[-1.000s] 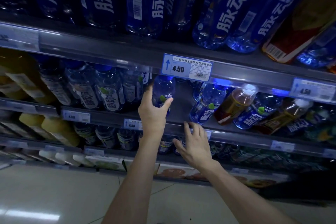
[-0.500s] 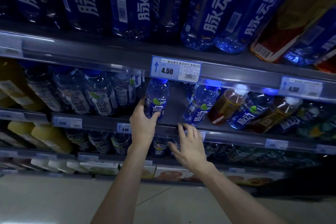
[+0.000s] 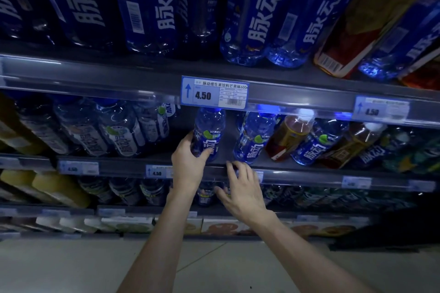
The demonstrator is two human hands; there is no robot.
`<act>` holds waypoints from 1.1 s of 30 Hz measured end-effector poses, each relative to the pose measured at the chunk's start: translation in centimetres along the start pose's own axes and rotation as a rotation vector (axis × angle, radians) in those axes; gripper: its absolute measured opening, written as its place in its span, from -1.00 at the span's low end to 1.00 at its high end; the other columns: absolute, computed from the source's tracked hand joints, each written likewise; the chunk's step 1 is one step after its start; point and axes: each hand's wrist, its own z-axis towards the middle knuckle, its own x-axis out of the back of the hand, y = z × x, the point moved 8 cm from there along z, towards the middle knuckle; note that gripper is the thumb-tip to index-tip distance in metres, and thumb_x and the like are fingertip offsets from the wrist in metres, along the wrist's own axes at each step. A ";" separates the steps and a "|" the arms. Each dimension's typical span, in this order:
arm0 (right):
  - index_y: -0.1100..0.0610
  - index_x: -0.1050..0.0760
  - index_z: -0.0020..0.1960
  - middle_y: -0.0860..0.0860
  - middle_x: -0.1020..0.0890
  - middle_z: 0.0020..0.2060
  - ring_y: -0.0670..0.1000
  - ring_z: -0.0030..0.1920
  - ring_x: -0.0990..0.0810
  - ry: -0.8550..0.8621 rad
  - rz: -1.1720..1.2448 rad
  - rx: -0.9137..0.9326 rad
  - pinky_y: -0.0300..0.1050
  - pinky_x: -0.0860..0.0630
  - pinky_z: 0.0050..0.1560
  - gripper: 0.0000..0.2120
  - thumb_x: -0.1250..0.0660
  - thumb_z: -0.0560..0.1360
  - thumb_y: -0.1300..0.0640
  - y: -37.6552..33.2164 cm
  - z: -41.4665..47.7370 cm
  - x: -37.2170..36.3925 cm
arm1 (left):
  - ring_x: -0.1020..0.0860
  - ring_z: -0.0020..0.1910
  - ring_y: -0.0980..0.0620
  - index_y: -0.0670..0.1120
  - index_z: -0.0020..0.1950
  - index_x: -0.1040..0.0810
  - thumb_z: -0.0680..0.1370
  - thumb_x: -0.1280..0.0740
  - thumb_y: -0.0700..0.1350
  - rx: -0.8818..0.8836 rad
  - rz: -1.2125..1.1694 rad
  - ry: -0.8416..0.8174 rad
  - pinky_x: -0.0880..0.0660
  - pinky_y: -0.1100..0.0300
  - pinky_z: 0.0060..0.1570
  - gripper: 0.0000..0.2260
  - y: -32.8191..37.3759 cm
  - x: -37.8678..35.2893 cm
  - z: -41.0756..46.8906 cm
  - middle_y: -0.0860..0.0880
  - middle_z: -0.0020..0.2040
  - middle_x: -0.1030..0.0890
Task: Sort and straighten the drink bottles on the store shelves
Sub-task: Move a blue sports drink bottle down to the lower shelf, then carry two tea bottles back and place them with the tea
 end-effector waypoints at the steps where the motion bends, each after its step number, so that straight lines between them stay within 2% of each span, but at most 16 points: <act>1: 0.11 -0.16 0.50 0.05 -0.27 0.40 0.09 0.42 -0.19 0.000 0.014 0.000 0.07 -0.15 0.45 -0.30 -0.07 0.51 -0.30 0.0 0.0 0.1 | -0.54 -0.06 0.26 -0.01 0.27 -0.51 0.41 -0.51 -0.11 0.003 0.001 -0.009 -0.38 0.44 -0.08 -0.55 0.0 -0.1 -0.1 0.10 0.04 -0.61; 4: 0.13 -0.17 0.50 0.08 -0.26 0.42 0.09 0.43 -0.18 -0.007 0.083 0.004 0.03 -0.15 0.46 -0.32 -0.11 0.53 -0.27 0.0 -0.2 0.5 | -0.50 0.05 0.17 -0.04 0.31 -0.46 0.42 -0.49 -0.05 0.036 0.042 0.009 -0.38 0.34 0.02 -0.51 -0.1 0.1 -0.6 0.06 0.14 -0.56; 6: 0.13 -0.16 0.50 0.09 -0.24 0.44 0.09 0.44 -0.16 -0.008 0.137 -0.017 0.02 -0.14 0.47 -0.33 -0.13 0.54 -0.26 0.3 -0.5 0.9 | -0.44 0.06 0.17 -0.05 0.30 -0.43 0.42 -0.48 0.02 0.087 0.098 0.055 -0.36 0.24 0.03 -0.51 -0.3 0.6 -1.3 0.04 0.17 -0.52; 10: 0.12 -0.19 0.49 0.08 -0.29 0.43 0.06 0.42 -0.19 0.034 0.219 -0.083 -0.06 -0.13 0.44 -0.36 -0.19 0.55 -0.22 1.9 -1.3 2.7 | -0.49 -0.01 0.12 0.08 0.11 -0.43 0.44 -0.43 0.10 0.082 0.145 0.085 -0.39 0.20 -0.08 -0.68 0.1 1.0 -3.1 0.08 0.06 -0.51; 17: 0.15 -0.18 0.51 0.09 -0.28 0.46 0.07 0.46 -0.17 0.088 0.253 -0.194 -0.06 -0.09 0.47 -0.37 -0.16 0.58 -0.19 6.9 -3.1 5.7 | -0.55 -0.05 0.25 0.05 0.05 -0.53 0.47 -0.43 0.00 -0.045 0.048 0.054 -0.52 0.20 0.00 -0.80 3.3 -2.1 -6.2 0.15 -0.06 -0.60; 20: 0.16 -0.18 0.51 0.11 -0.30 0.45 0.08 0.45 -0.20 0.125 0.239 -0.232 -0.05 -0.11 0.46 -0.38 -0.17 0.59 -0.18 9.9 -3.8 7.1 | -0.59 -0.08 0.20 -0.03 0.04 -0.56 0.44 -0.48 -0.08 -0.132 0.040 -0.024 -0.53 0.19 -0.01 -0.78 5.3 -5.7 -7.3 0.10 -0.10 -0.63; 23: 0.18 -0.20 0.50 0.11 -0.30 0.44 0.09 0.45 -0.21 0.148 0.253 -0.264 -0.05 -0.13 0.45 -0.36 -0.19 0.58 -0.19 12.7 -4.4 8.2 | -0.57 -0.02 0.16 -0.09 0.09 -0.57 0.43 -0.50 -0.12 -0.168 0.045 -0.072 -0.51 0.16 0.05 -0.72 7.2 -9.4 -8.3 0.04 -0.03 -0.61; 28: 0.21 -0.20 0.50 0.13 -0.31 0.43 0.11 0.44 -0.24 0.201 0.283 -0.303 -0.03 -0.19 0.43 -0.34 -0.23 0.56 -0.17 17.1 -5.3 9.8 | -0.47 0.14 0.14 -0.10 0.28 -0.47 0.46 -0.45 -0.06 -0.151 0.082 -0.067 -0.39 0.26 0.18 -0.58 9.2 -14.2 -9.0 0.01 0.17 -0.51; 31: 0.23 -0.22 0.49 0.15 -0.32 0.42 0.14 0.43 -0.27 0.267 0.341 -0.351 -0.02 -0.24 0.39 -0.33 -0.29 0.55 -0.13 20.2 -6.0 10.7 | -0.38 0.12 0.26 -0.08 0.32 -0.42 0.46 -0.45 -0.05 -0.102 0.089 -0.030 -0.25 0.44 0.12 -0.53 10.2 -16.6 -9.2 0.03 0.20 -0.46; 33: 0.21 -0.21 0.50 0.15 -0.32 0.44 0.15 0.44 -0.28 0.323 0.392 -0.409 0.03 -0.30 0.37 -0.33 -0.31 0.54 -0.12 22.1 -6.7 11.3 | -0.38 0.12 0.25 -0.06 0.33 -0.39 0.46 -0.45 -0.03 -0.057 0.094 -0.009 -0.24 0.45 0.09 -0.52 10.6 -17.9 -9.2 0.04 0.21 -0.44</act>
